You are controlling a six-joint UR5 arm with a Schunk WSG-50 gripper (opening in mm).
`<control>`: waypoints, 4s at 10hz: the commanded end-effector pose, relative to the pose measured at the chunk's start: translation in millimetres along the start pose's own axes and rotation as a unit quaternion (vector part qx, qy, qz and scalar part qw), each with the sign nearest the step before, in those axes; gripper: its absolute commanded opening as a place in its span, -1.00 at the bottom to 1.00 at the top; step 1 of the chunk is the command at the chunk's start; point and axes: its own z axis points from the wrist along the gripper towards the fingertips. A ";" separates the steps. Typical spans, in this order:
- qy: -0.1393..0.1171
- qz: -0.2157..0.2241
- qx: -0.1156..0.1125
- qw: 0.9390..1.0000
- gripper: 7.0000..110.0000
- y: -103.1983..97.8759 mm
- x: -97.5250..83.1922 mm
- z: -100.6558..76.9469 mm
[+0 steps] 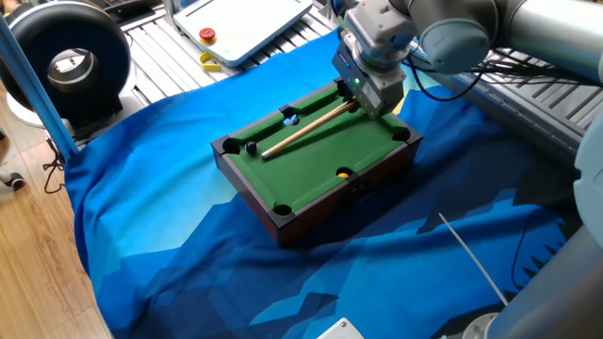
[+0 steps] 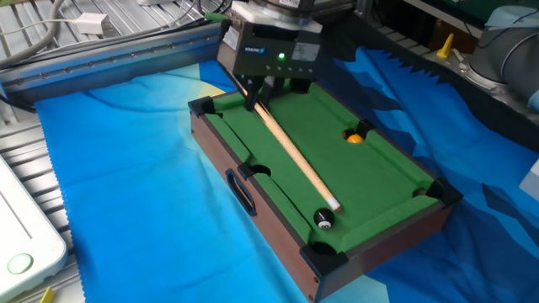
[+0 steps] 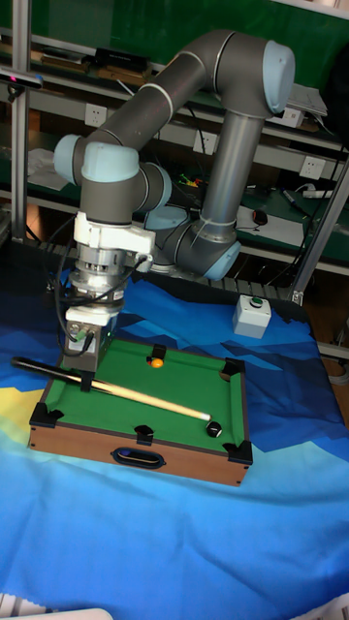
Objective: Hit the pool ball
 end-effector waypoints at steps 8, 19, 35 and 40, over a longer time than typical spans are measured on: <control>0.020 0.047 -0.023 0.998 -1.00 3.7 27.0 -40.1; 0.043 0.143 -0.056 0.987 -1.00 7.2 91.8 -56.4; 0.016 0.122 -0.065 0.990 -1.00 8.2 84.7 -42.1; 0.029 0.150 -0.060 0.986 -1.00 6.7 36.3 -21.4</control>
